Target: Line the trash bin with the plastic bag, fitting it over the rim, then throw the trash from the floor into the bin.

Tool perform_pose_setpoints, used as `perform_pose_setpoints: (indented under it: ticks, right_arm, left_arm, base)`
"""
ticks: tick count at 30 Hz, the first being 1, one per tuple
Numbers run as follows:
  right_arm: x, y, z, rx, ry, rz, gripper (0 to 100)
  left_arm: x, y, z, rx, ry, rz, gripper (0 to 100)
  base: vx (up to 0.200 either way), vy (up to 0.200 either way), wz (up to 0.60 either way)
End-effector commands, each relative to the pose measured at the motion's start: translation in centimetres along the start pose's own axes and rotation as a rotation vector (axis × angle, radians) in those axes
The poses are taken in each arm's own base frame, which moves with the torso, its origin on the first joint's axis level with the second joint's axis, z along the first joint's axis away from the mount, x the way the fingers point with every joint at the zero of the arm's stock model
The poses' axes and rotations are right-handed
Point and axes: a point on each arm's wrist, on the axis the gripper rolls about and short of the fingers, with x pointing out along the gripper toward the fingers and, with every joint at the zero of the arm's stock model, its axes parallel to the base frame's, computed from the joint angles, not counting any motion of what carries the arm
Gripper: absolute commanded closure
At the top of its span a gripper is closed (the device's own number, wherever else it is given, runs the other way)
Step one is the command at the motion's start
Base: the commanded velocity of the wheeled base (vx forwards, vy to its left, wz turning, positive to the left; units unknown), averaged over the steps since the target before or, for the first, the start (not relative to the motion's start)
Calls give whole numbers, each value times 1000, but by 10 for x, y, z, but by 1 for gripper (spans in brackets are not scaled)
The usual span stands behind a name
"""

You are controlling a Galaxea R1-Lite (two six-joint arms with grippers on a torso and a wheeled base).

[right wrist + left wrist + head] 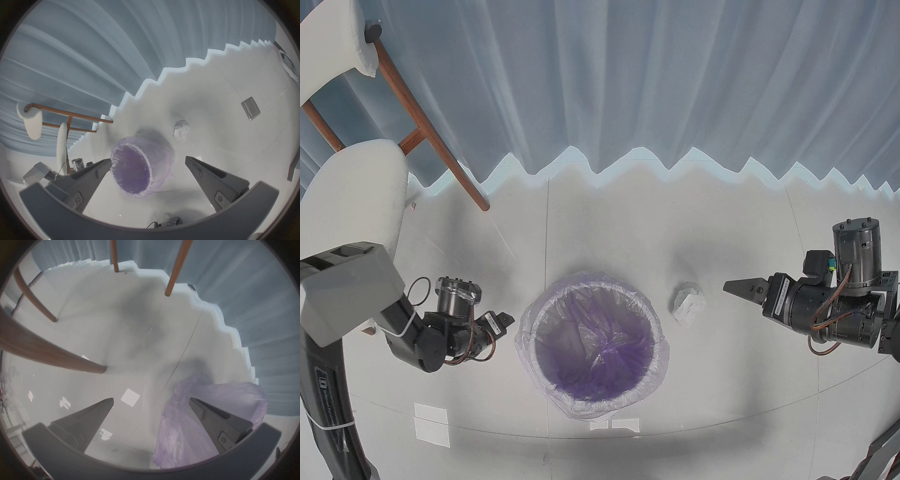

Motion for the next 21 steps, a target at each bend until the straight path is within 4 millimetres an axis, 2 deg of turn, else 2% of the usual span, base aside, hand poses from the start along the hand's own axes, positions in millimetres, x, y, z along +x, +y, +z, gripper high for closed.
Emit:
perform_pose_setpoints:
  ticks: [1, 2, 3, 6, 7, 9, 14, 21]
  right_arm:
    - [4, -11, -3, 69, 11, -47, 0]
    - [4, -11, -3, 69, 11, -47, 0]
    - [5, -16, -2, 106, 5, -65, 0]
    - [5, -21, 0, 123, 1, -85, 0]
    - [5, -21, 0, 124, 0, -86, 0]
    - [4, -23, 1, 132, -5, -90, 0]
    - [2, -31, -10, 177, 21, -114, 0]
    - [8, -41, -24, 191, 80, -164, 0]
  left_arm:
    - [-70, 4, 13, -91, -84, -67, 0]
    - [-70, 4, 13, -91, -84, -67, 0]
    - [-96, 4, 13, -123, -119, -122, 0]
    - [-133, 1, 15, -147, -194, -226, 0]
    - [-137, 1, 15, -147, -202, -237, 0]
    - [-166, -1, 16, -146, -269, -337, 0]
    - [-214, 2, 21, -147, -373, -482, 0]
    - [-252, 25, 2, -142, -400, -562, 0]
  base:
    - [0, 0, 0]
    - [0, 0, 0]
    - [0, 0, 0]
    - [0, 0, 0]
    - [0, 0, 0]
    - [0, 0, 0]
    - [0, 0, 0]
    - [0, 0, 0]
